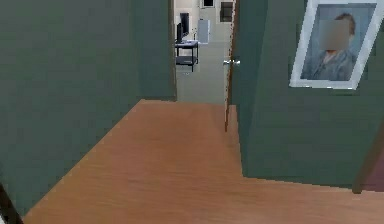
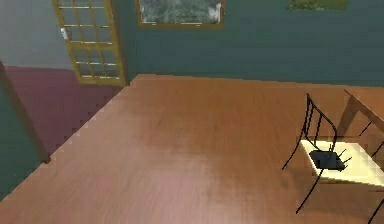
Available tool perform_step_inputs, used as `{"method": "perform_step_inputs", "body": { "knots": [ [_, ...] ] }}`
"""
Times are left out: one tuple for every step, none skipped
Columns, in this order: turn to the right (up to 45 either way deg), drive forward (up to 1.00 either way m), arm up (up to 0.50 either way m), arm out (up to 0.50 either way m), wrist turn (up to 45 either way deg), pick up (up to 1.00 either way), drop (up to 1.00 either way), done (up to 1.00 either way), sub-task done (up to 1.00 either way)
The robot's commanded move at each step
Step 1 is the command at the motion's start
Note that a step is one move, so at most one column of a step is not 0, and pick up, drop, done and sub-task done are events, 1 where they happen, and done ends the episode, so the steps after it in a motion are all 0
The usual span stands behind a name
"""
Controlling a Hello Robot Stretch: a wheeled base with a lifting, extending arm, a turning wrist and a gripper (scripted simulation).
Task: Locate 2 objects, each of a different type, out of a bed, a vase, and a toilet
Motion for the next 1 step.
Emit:
{"method": "perform_step_inputs", "body": {
  "knots": [
    [-9.0,0.0,0.0,0.0,0.0,0.0,0.0,0.0,0.0]
  ]
}}
